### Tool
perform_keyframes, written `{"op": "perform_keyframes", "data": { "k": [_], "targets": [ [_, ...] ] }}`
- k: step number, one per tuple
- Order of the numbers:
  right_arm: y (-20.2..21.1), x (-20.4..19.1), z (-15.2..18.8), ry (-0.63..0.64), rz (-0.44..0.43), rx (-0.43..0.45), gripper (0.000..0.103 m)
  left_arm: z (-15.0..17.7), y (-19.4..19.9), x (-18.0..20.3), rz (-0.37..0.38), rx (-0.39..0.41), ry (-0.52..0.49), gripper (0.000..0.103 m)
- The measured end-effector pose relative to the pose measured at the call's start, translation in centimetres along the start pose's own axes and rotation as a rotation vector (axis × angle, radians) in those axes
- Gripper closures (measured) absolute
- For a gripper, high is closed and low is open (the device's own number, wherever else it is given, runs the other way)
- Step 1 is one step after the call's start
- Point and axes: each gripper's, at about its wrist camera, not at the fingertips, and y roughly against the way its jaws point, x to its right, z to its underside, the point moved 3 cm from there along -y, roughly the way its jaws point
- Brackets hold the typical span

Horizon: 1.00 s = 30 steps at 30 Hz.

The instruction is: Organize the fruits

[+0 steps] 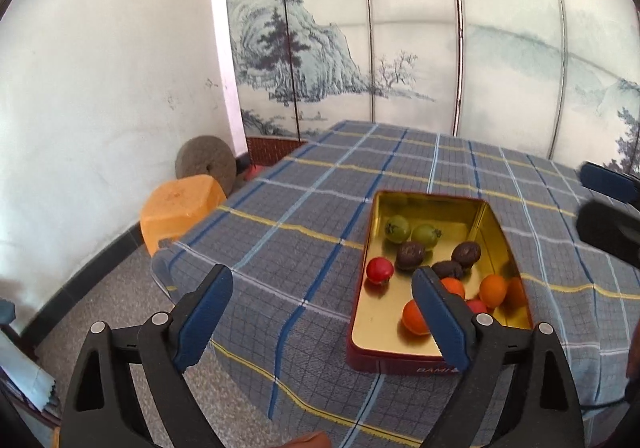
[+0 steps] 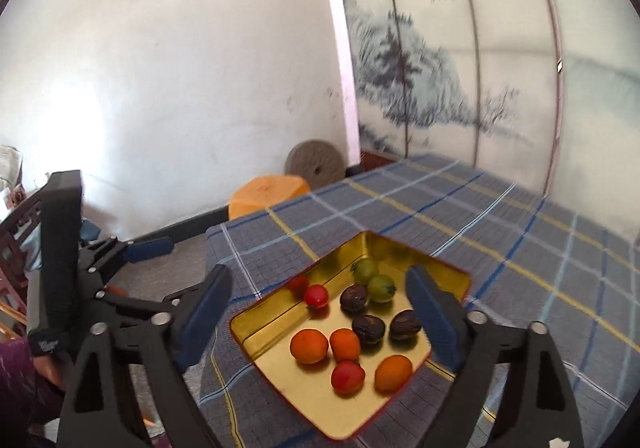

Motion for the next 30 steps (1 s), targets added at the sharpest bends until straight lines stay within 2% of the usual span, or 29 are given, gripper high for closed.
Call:
{"op": "perform_keyframes", "data": {
  "k": [6, 9, 17, 30],
  "targets": [
    [3.6, -1.3, 0.2, 0.037, 0.071, 0.069, 0.002, -0.9, 2.4, 0.1, 0.015, 0.052, 0.017, 0.005],
    [4.8, -2.0, 0.3, 0.063, 0.095, 0.091, 0.001, -1.3, 3.7, 0.2, 0.023, 0.076, 0.017, 0.004],
    [7.1, -2.2, 0.4, 0.063, 0.109, 0.12, 0.0, -2.1, 6.9, 0.7, 0.039, 0.125, 0.011, 0.0],
    [9.8, -1.6, 1.2, 0.062, 0.133, 0.135, 0.0, -2.4, 9.2, 1.7, 0.06, 0.153, 0.018, 0.0]
  ]
}}
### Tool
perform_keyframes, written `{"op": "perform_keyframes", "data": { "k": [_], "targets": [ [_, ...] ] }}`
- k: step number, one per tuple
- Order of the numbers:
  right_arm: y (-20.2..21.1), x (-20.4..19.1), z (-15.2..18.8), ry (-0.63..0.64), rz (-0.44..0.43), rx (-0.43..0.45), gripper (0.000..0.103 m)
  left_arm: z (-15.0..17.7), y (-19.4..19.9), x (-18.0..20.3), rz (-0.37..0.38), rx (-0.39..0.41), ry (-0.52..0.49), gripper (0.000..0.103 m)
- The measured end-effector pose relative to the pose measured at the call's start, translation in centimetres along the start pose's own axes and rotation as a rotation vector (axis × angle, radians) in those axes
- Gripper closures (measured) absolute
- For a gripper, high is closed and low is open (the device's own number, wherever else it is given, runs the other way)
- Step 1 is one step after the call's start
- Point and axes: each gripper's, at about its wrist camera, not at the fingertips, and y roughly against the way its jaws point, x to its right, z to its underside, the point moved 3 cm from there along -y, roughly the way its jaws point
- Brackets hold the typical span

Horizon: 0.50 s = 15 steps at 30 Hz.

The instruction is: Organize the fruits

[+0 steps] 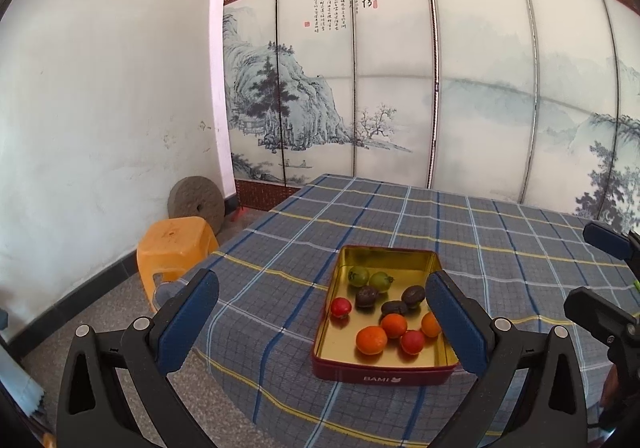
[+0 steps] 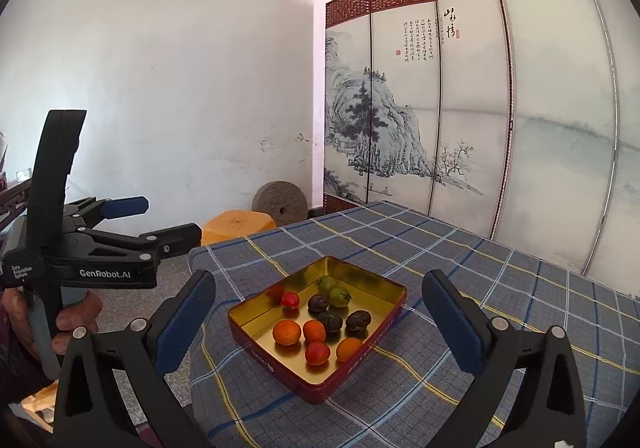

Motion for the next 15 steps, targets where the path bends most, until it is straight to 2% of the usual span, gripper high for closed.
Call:
{"op": "perform_keyframes", "data": {
  "k": [8, 15],
  "targets": [
    [0.7, 1.9, 0.5, -0.037, 0.025, -0.004, 0.0, -0.1, 0.3, 0.8, 0.002, -0.003, -0.016, 0.0],
    [0.4, 5.6, 2.1, -0.08, 0.06, -0.055, 0.0, 0.2, -1.6, 2.2, 0.025, -0.064, -0.042, 0.0]
  ]
}}
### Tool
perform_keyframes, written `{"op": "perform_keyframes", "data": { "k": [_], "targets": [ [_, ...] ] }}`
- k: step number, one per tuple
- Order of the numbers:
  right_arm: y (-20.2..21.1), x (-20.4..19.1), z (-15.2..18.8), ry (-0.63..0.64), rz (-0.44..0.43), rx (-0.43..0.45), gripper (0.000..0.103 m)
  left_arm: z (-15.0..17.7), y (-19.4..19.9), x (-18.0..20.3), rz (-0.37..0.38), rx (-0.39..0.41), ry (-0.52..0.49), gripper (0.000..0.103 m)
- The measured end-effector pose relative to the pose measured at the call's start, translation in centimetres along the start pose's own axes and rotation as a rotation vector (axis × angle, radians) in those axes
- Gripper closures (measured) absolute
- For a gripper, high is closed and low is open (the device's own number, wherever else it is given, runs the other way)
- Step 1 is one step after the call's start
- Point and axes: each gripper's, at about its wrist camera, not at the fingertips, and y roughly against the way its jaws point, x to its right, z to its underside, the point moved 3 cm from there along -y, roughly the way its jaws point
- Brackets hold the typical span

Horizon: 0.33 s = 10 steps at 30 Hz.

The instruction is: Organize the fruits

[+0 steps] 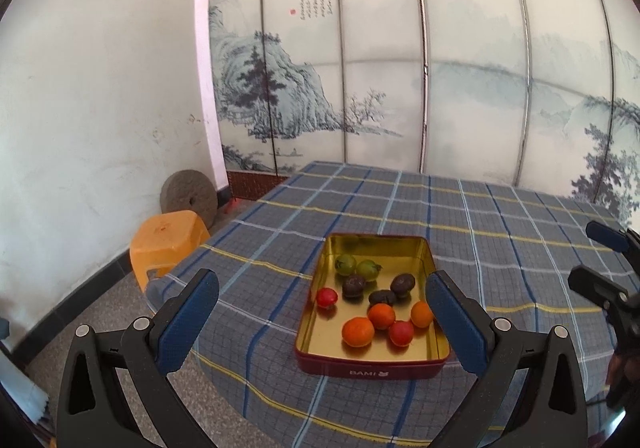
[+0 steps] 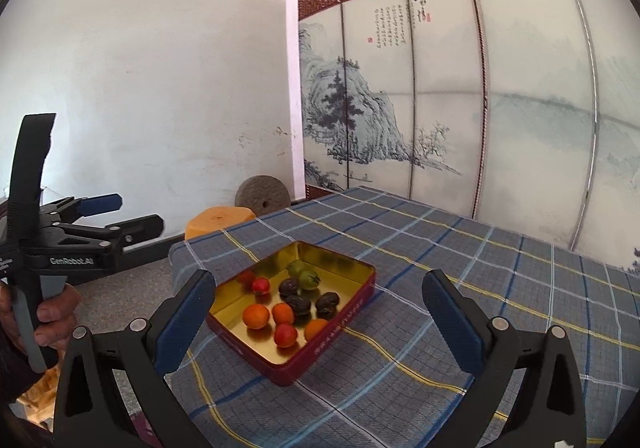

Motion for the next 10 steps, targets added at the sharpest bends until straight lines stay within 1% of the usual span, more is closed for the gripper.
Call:
{"op": "perform_keyframes", "data": {
  "k": [3, 4, 7, 10],
  "targets": [
    [-0.8, 3.4, 1.3, -0.008, 0.059, -0.046, 0.0, 0.0, -1.5, 0.9, -0.003, -0.023, -0.017, 0.0],
    [-1.3, 5.0, 2.0, -0.016, 0.082, -0.076, 0.0, 0.0, -1.9, 1.2, -0.004, -0.028, -0.025, 0.0],
    [-2.8, 10.6, 4.5, -0.04, 0.164, -0.172, 0.0, -0.3, -3.2, 2.1, -0.007, -0.048, -0.041, 0.0],
    [-4.5, 17.5, 7.9, -0.08, 0.272, -0.315, 0.0, -0.7, -4.4, 2.9, -0.011, -0.075, -0.052, 0.0]
  ]
}}
